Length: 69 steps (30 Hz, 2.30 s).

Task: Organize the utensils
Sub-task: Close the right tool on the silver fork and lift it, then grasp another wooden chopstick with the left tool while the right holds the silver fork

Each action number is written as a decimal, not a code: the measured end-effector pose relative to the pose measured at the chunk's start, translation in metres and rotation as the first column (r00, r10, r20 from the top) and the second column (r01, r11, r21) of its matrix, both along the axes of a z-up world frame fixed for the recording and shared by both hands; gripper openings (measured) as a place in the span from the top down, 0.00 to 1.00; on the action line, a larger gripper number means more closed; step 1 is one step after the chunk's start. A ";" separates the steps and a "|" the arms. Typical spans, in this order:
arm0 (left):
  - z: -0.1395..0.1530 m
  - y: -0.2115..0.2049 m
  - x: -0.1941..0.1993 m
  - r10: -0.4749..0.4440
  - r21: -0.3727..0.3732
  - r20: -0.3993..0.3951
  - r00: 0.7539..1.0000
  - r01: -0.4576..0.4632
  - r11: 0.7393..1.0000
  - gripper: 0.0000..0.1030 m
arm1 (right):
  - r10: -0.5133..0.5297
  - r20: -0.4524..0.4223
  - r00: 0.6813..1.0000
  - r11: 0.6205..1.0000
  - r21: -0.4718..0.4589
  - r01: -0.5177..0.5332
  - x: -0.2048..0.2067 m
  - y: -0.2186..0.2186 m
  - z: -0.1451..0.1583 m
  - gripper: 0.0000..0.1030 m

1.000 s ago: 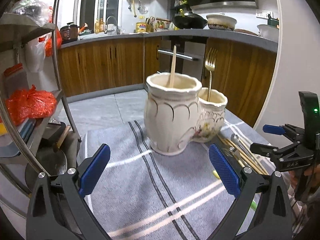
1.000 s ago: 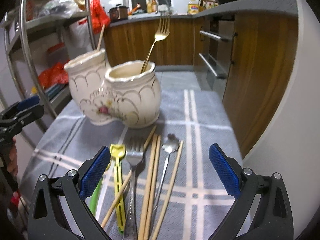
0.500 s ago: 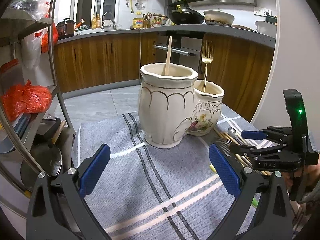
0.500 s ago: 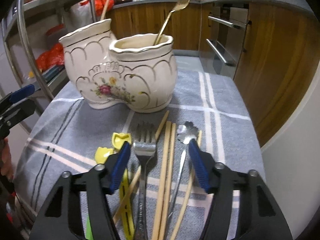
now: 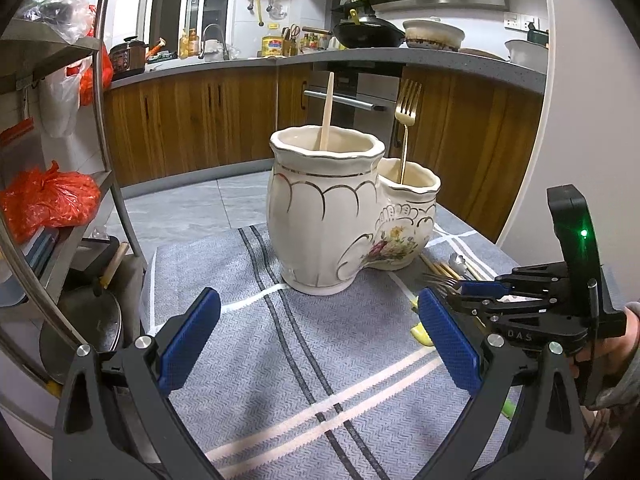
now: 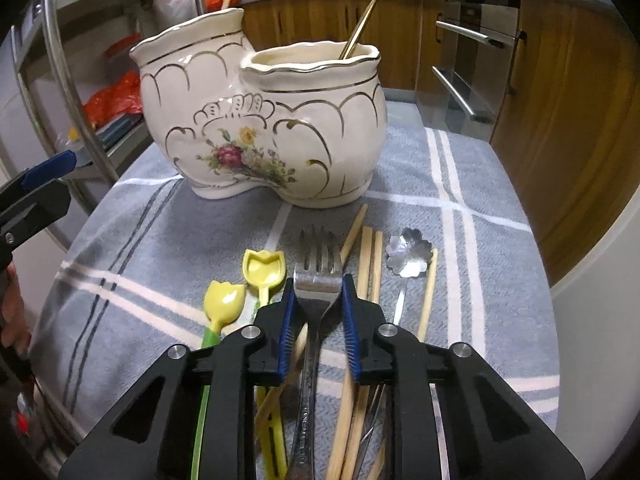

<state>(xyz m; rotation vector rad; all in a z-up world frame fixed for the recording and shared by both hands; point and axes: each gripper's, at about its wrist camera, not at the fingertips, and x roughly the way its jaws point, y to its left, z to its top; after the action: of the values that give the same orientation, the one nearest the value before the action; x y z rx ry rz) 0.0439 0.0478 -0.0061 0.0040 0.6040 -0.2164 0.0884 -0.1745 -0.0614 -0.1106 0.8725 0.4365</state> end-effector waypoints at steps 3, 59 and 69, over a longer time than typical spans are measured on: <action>0.001 -0.001 0.000 0.001 0.006 0.002 1.000 -0.001 1.000 0.05 | 0.003 0.016 1.000 1.000 0.016 -0.003 -0.002 -0.003 0.004 0.78; -0.018 -0.134 0.026 -0.208 0.035 -0.228 0.951 0.221 0.975 0.57 | -0.134 0.393 0.910 0.958 0.285 0.019 -0.059 -0.110 0.103 0.97; -0.044 -0.161 0.047 -0.159 0.094 -0.326 0.932 0.200 0.975 0.86 | -0.145 0.384 0.912 0.952 0.306 0.022 -0.061 -0.121 0.100 0.97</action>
<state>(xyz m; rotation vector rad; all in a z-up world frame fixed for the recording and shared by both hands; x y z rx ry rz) 0.0911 -0.1135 -0.0505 0.1494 0.9395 -0.3610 0.0270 -0.2958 0.0383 0.1120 0.3951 0.4387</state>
